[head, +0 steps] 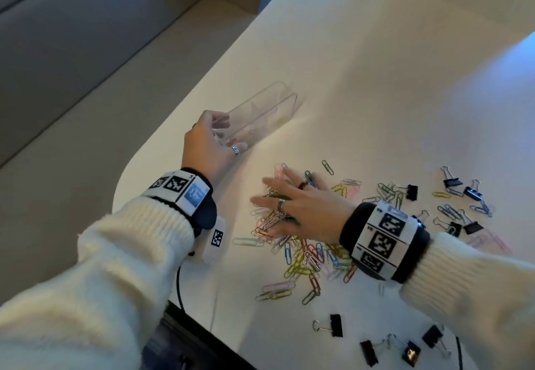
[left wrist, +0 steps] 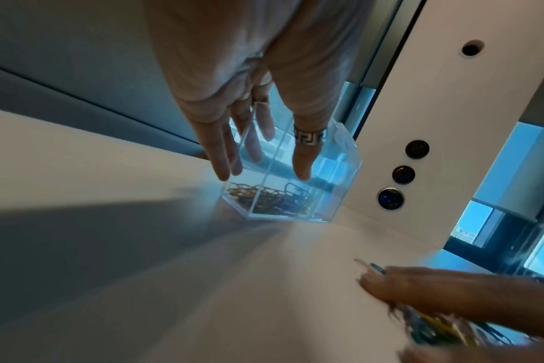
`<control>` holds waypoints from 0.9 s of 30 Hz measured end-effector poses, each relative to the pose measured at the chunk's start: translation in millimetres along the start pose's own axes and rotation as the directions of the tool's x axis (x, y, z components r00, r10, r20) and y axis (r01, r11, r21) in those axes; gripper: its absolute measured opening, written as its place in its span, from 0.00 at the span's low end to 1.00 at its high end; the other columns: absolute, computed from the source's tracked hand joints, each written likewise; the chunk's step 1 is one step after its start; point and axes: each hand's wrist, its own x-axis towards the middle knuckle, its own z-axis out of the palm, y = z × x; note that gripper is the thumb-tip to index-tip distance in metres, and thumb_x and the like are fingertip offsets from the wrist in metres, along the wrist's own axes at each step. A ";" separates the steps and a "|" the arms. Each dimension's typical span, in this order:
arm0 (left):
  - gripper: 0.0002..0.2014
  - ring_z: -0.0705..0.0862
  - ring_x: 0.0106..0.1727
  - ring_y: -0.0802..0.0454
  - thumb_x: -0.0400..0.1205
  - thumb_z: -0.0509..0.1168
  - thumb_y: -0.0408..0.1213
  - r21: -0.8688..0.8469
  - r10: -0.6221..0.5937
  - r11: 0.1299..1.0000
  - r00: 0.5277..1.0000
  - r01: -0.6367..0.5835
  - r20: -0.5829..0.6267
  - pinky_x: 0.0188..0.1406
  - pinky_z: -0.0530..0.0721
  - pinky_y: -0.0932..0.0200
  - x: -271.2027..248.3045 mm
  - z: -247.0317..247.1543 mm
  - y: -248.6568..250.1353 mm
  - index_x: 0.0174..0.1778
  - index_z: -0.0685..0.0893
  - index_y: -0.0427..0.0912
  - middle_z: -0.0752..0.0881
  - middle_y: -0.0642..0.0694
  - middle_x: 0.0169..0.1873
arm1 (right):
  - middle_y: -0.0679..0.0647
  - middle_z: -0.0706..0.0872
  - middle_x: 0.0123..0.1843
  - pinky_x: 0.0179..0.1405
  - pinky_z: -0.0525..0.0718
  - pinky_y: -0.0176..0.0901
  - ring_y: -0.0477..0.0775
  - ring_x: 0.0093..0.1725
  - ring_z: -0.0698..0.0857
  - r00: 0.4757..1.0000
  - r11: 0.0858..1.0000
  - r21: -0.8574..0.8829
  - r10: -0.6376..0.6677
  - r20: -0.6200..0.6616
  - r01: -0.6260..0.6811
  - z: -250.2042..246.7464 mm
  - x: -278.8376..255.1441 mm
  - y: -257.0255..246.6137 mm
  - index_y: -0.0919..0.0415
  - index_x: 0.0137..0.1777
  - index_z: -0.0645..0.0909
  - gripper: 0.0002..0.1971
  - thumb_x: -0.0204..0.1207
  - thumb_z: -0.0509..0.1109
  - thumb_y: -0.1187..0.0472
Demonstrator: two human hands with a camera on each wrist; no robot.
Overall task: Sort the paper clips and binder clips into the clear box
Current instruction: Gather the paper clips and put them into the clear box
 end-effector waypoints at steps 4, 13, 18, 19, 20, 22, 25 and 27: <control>0.44 0.66 0.74 0.45 0.67 0.77 0.44 0.092 0.005 0.996 0.995 -0.014 0.101 0.71 0.68 0.50 -1.8 -17.6 2.7 0.76 0.60 0.45 0.64 0.41 0.74 | 0.43 0.37 0.83 0.79 0.47 0.66 0.57 0.82 0.36 0.999 0.998 -0.052 0.040 0.024 -0.039 9.3 -11.9 15.2 0.37 0.79 0.43 0.30 0.79 0.49 0.38; 0.22 0.72 0.37 0.57 0.68 0.62 0.65 0.288 0.241 0.910 0.945 -0.299 0.221 0.33 0.70 0.61 -101.3 -49.6 4.5 0.47 0.71 0.53 0.72 0.56 0.41 | 0.41 0.80 0.50 0.50 0.80 0.31 0.44 0.49 0.80 0.980 0.943 0.323 0.134 -0.145 -0.081 11.3 -69.4 -0.3 0.47 0.46 0.79 0.14 0.77 0.58 0.40; 0.23 0.79 0.50 0.54 0.69 0.61 0.68 0.510 -0.135 0.689 0.600 -0.515 0.788 0.43 0.73 0.58 -157.1 -10.3 -18.7 0.49 0.71 0.54 0.79 0.55 0.43 | 0.44 0.87 0.50 0.42 0.76 0.32 0.43 0.48 0.82 0.994 0.940 0.337 0.028 0.106 -0.063 35.8 -75.1 -17.3 0.47 0.55 0.82 0.12 0.77 0.63 0.46; 0.20 0.79 0.53 0.50 0.73 0.62 0.64 0.504 -0.136 0.686 0.588 -0.525 0.797 0.45 0.74 0.57 -157.6 -2.8 -20.8 0.49 0.71 0.53 0.81 0.52 0.47 | 0.44 0.86 0.52 0.43 0.76 0.32 0.42 0.47 0.80 0.995 0.936 0.346 0.030 0.094 -0.061 39.6 -73.4 -17.6 0.47 0.56 0.82 0.11 0.78 0.64 0.48; 0.18 0.79 0.53 0.48 0.75 0.62 0.61 0.498 -0.113 0.700 0.609 -0.512 0.785 0.45 0.74 0.56 -154.8 3.5 -21.7 0.49 0.72 0.51 0.81 0.50 0.48 | 0.44 0.85 0.53 0.46 0.78 0.33 0.41 0.47 0.79 0.997 0.932 0.355 0.044 0.069 -0.066 43.3 -70.6 -15.0 0.48 0.56 0.82 0.11 0.78 0.64 0.50; 0.15 0.80 0.51 0.48 0.78 0.60 0.58 0.466 -0.039 0.734 0.654 -0.494 0.756 0.46 0.75 0.55 -146.3 13.1 -20.1 0.48 0.73 0.50 0.83 0.49 0.46 | 0.44 0.83 0.56 0.53 0.82 0.35 0.40 0.49 0.81 0.995 0.918 0.385 0.098 0.004 -0.092 44.9 -67.6 -7.4 0.50 0.54 0.83 0.10 0.79 0.63 0.52; 0.10 0.80 0.50 0.48 0.81 0.58 0.52 0.431 0.054 0.752 0.698 -0.498 0.714 0.44 0.75 0.56 -132.9 17.9 -8.6 0.47 0.73 0.50 0.82 0.51 0.43 | 0.39 0.80 0.51 0.48 0.79 0.29 0.32 0.44 0.78 0.969 0.842 0.525 0.217 -0.116 -0.126 42.3 -69.7 4.9 0.48 0.54 0.82 0.09 0.78 0.64 0.51; 0.09 0.79 0.48 0.50 0.81 0.58 0.51 0.429 0.104 0.780 0.771 -0.455 0.628 0.41 0.75 0.58 -123.9 13.4 -2.8 0.46 0.71 0.51 0.77 0.53 0.42 | 0.40 0.77 0.53 0.48 0.76 0.26 0.32 0.44 0.77 0.894 0.764 0.629 0.373 -0.246 -0.146 38.7 -78.8 10.6 0.47 0.56 0.81 0.10 0.78 0.64 0.50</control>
